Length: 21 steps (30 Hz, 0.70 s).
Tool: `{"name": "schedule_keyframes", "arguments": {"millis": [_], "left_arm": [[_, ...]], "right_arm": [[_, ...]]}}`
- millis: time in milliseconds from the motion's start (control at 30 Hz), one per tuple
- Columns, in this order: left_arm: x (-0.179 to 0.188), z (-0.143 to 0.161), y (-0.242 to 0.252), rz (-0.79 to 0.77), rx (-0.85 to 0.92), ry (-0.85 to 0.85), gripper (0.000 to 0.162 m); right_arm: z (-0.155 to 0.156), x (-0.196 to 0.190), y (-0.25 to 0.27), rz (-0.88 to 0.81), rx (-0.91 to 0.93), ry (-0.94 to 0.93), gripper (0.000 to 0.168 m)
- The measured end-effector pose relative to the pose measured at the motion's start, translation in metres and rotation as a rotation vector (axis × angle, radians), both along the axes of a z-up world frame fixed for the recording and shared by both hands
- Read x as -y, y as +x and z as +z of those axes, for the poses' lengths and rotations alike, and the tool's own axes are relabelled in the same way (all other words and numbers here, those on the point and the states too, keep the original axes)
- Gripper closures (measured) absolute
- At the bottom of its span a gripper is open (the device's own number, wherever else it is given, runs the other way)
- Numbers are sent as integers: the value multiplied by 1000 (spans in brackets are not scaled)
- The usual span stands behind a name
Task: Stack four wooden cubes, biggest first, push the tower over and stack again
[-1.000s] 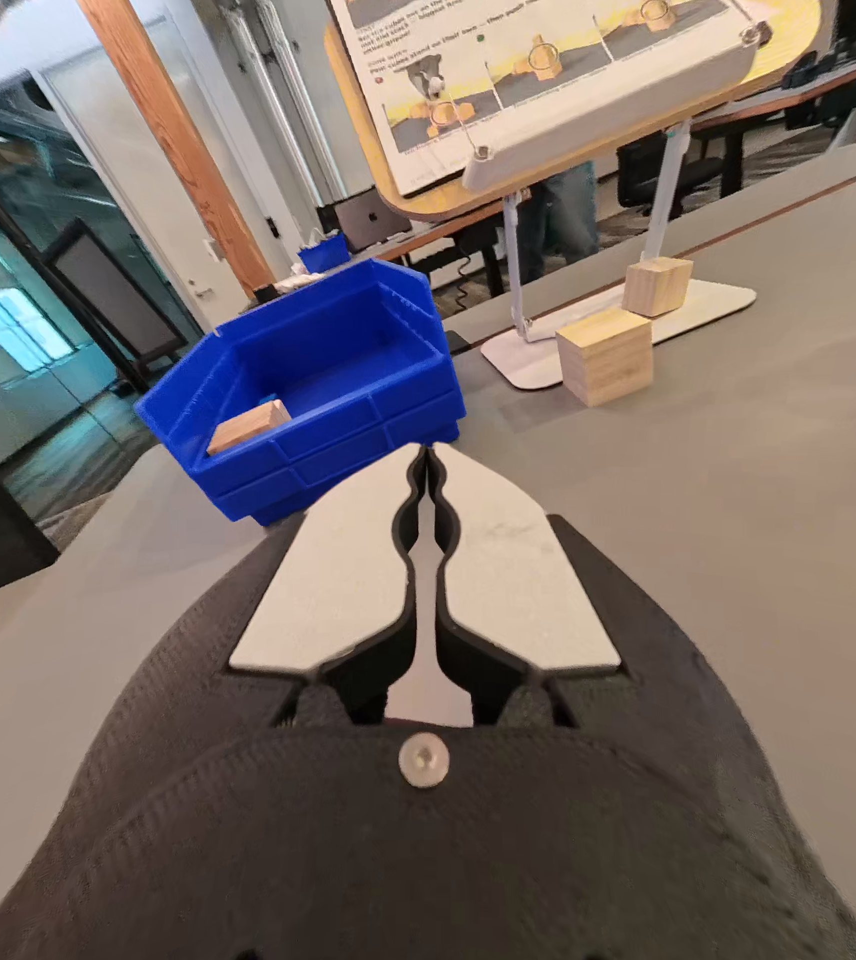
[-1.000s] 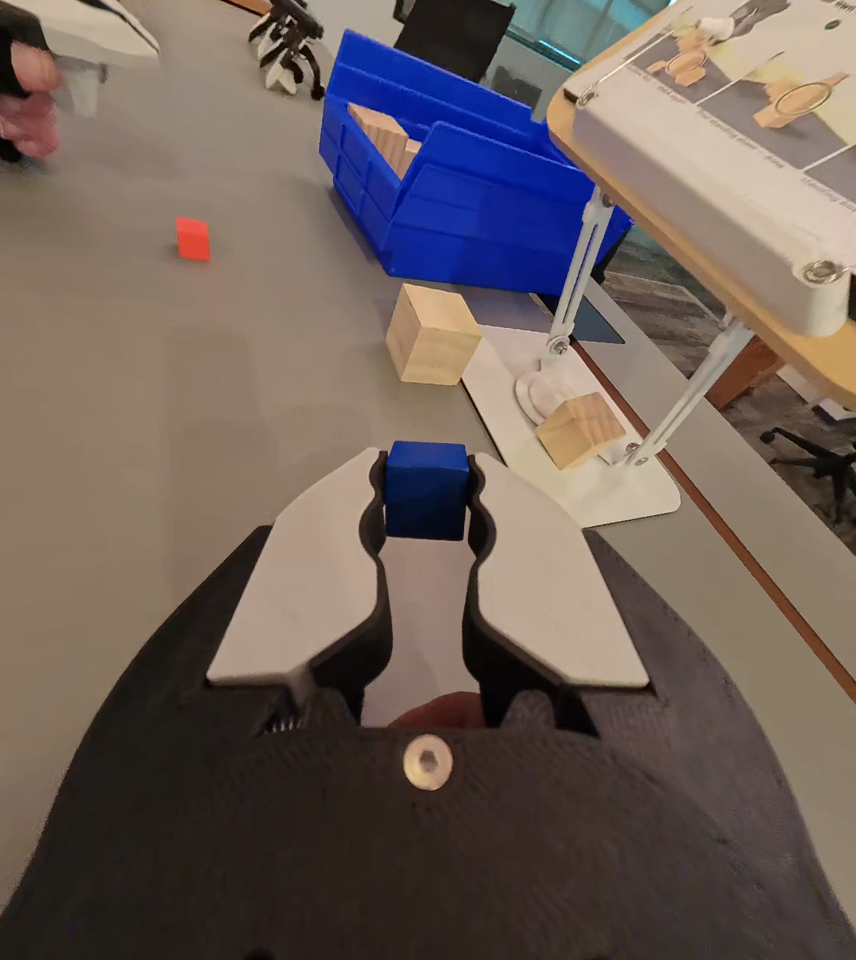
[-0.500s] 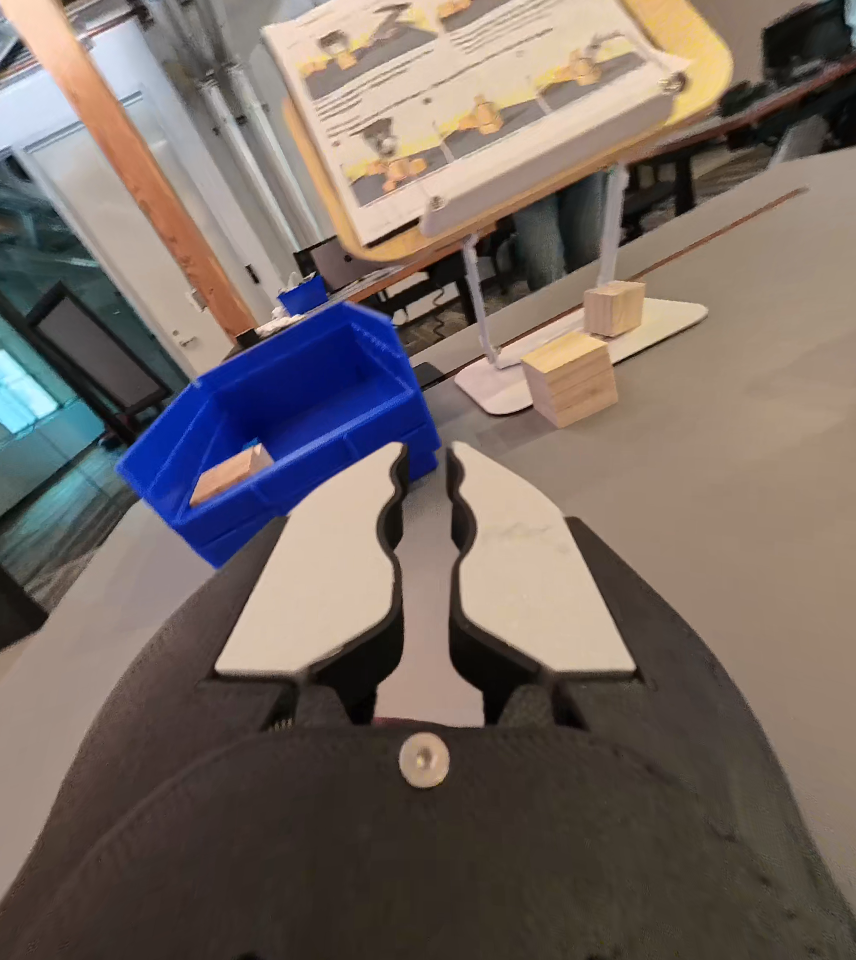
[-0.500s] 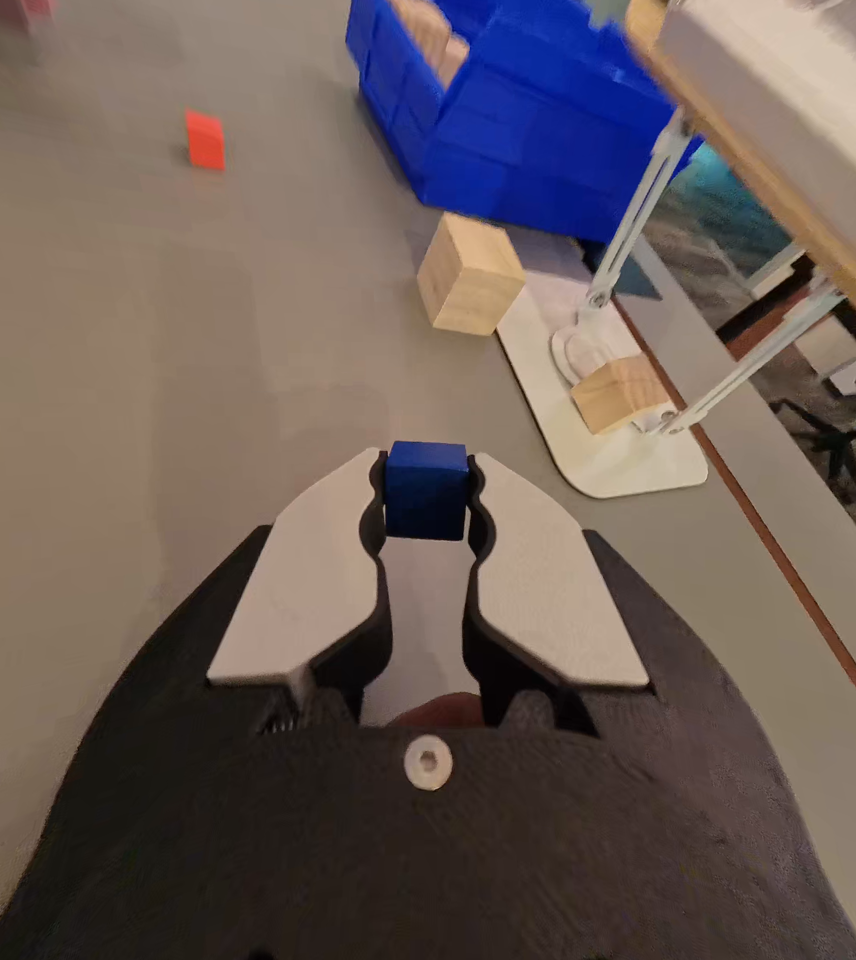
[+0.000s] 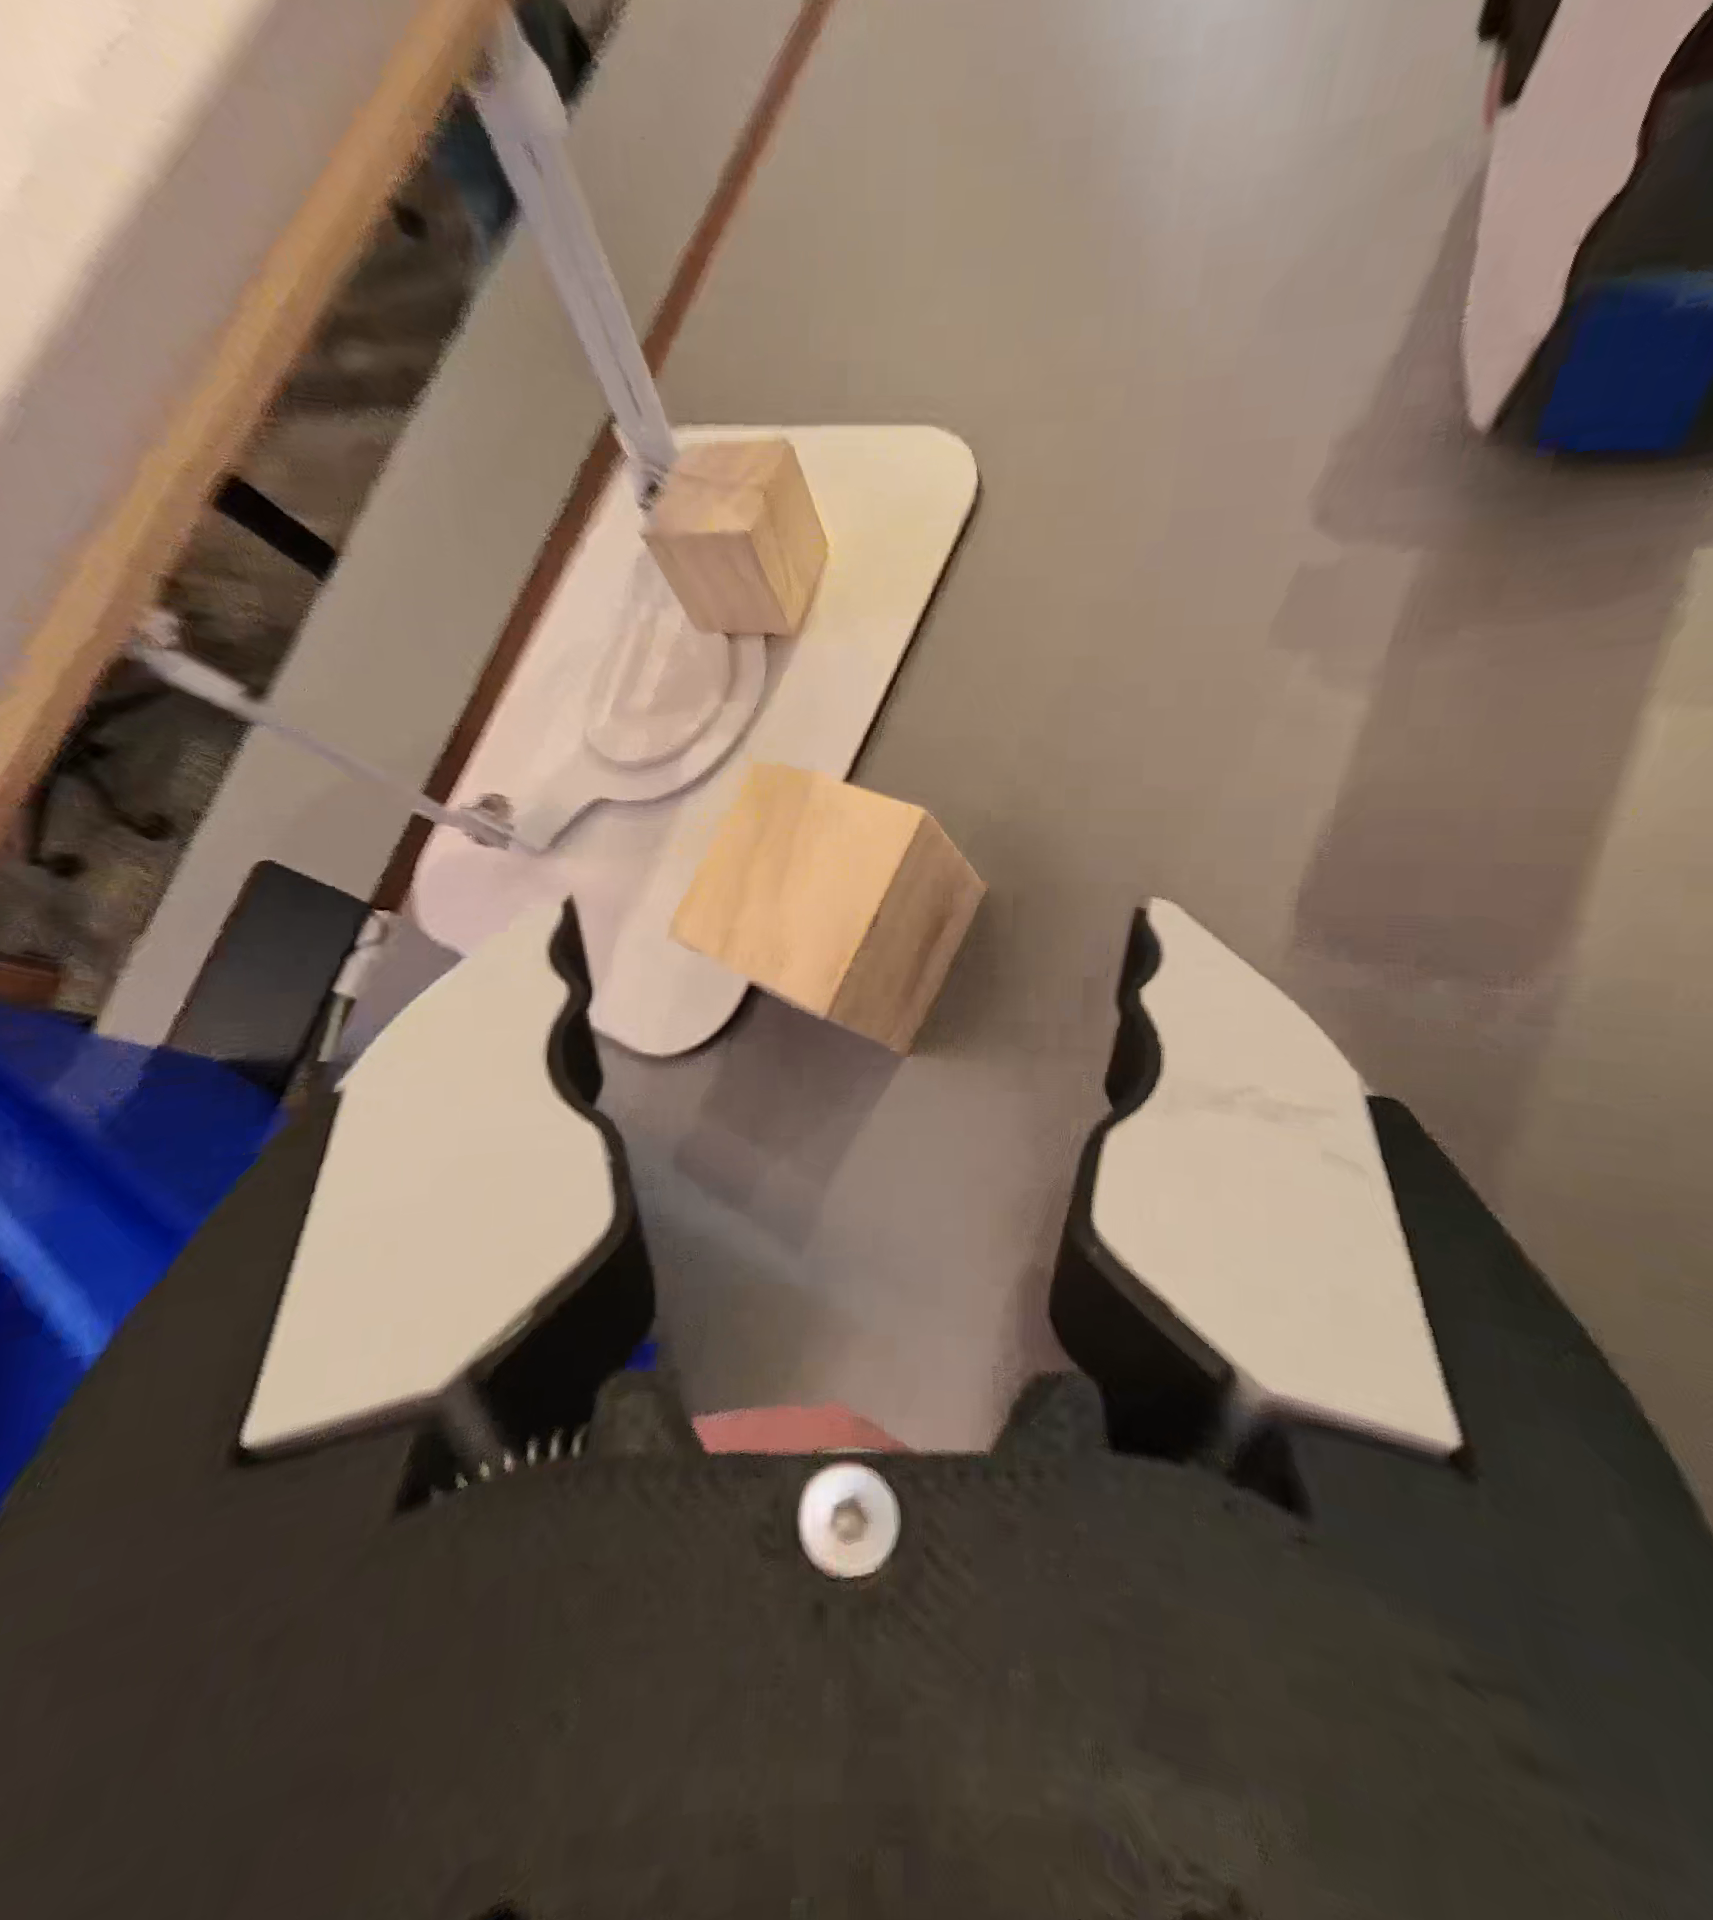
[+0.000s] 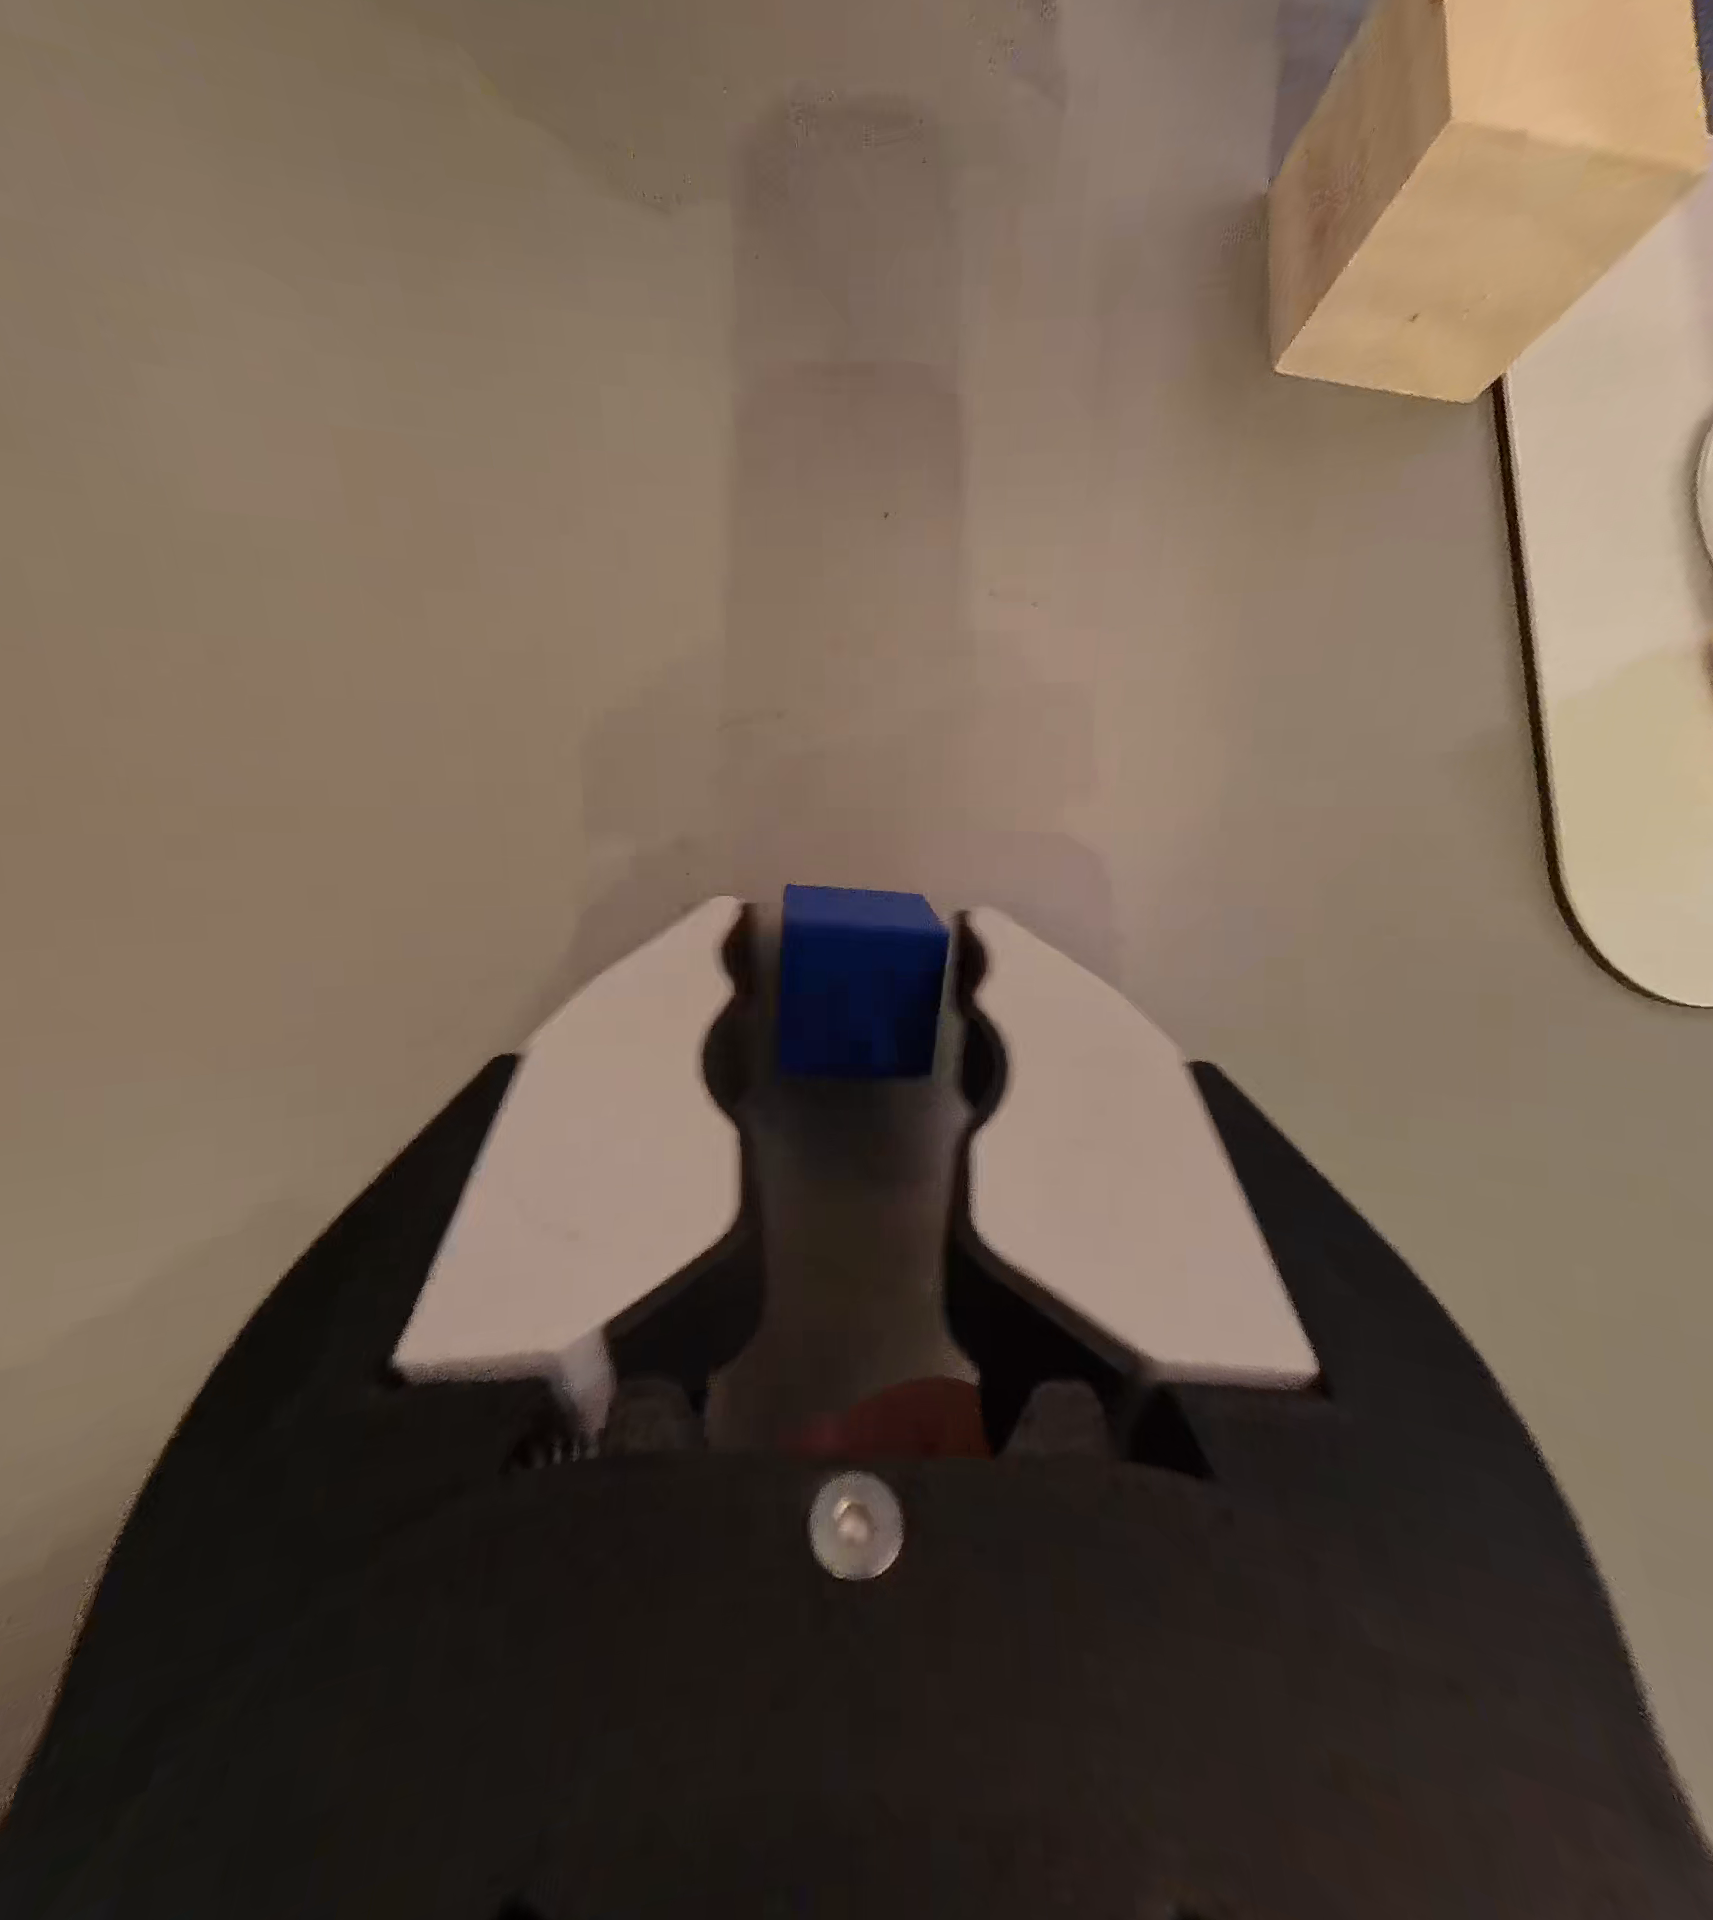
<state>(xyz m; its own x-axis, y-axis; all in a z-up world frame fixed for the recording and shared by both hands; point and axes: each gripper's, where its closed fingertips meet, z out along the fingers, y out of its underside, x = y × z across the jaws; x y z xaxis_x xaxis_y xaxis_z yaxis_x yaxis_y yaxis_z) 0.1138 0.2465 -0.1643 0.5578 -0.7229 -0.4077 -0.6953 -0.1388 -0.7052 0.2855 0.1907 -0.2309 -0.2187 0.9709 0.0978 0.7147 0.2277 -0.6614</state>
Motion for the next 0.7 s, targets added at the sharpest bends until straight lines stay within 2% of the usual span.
{"name": "schedule_keyframes", "arguments": {"millis": [33, 67, 133, 233, 300, 400, 500, 600, 700], "left_arm": [[-10, -8, 2, 3, -16, -38, 63], [-18, -19, 1, 3, -55, -78, 59], [-30, -35, 1, 2, -121, -142, 63], [-43, -47, 5, 13, -80, -239, 73], [-43, -59, 10, -4, -26, -334, 82], [-46, -59, 14, -17, -2, -327, 88], [-32, -54, 20, -43, 35, -338, 96], [4, -56, 25, -110, -3, -376, 96], [32, -56, 29, -147, -23, -389, 96]], "right_arm": [[-1, 0, 0, 6, 18, -12, 107], [2, -1, -1, 19, 17, -7, 102], [18, -8, -7, 23, -42, 42, 103], [42, -37, -22, -44, -124, 105, 102], [43, -63, -32, -93, -119, 142, 99], [44, -101, -50, -133, -140, 204, 93], [46, -129, -69, -115, -162, 302, 93], [44, -139, -88, -41, -164, 372, 96], [42, -159, -101, -42, -131, 468, 92]]}}
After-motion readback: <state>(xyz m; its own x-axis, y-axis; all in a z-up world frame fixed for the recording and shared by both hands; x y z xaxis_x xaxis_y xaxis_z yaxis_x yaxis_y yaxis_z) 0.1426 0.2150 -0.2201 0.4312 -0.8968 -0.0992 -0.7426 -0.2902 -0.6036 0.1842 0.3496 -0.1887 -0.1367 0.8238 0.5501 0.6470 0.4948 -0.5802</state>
